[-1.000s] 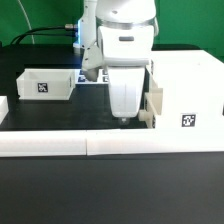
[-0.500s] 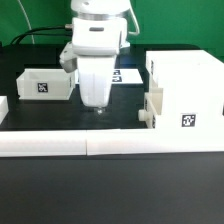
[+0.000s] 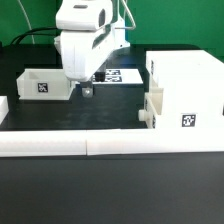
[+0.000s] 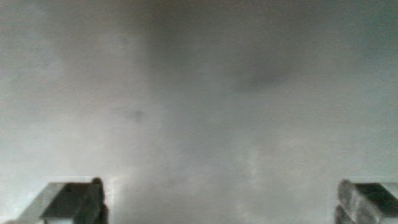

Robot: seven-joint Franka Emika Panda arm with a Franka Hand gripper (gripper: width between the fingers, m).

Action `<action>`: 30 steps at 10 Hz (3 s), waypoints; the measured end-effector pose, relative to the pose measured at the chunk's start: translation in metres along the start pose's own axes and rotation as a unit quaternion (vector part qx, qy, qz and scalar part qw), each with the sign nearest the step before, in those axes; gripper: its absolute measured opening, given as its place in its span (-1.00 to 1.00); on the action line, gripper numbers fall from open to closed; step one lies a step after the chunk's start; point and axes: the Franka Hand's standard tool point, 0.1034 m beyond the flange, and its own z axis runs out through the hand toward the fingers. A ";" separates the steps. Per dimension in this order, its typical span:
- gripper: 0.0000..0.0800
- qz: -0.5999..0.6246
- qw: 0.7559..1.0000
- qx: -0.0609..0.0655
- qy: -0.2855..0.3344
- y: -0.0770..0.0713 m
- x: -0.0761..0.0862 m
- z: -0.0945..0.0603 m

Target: Assemble drawer

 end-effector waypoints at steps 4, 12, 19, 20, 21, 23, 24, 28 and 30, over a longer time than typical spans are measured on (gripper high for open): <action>0.62 0.059 0.998 0.000 0.001 0.000 0.002 0.001; 0.62 0.421 0.906 -0.027 0.028 -0.036 -0.039 -0.014; 0.62 0.565 0.823 -0.039 0.044 -0.064 -0.057 -0.012; 0.62 0.564 0.823 -0.041 0.045 -0.064 -0.058 -0.014; 0.62 0.563 0.824 -0.040 0.044 -0.064 -0.057 -0.012; 0.62 0.563 0.824 -0.040 0.044 -0.064 -0.057 -0.012; 0.62 0.563 0.824 -0.040 0.044 -0.064 -0.057 -0.012; 0.62 0.602 0.797 -0.032 0.040 -0.081 -0.062 0.006; 0.62 0.602 0.797 -0.028 0.035 -0.089 -0.060 0.019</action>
Offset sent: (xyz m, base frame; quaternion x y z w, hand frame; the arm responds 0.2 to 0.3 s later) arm 0.0000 0.0000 0.0000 0.0000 0.0000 0.1296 0.9916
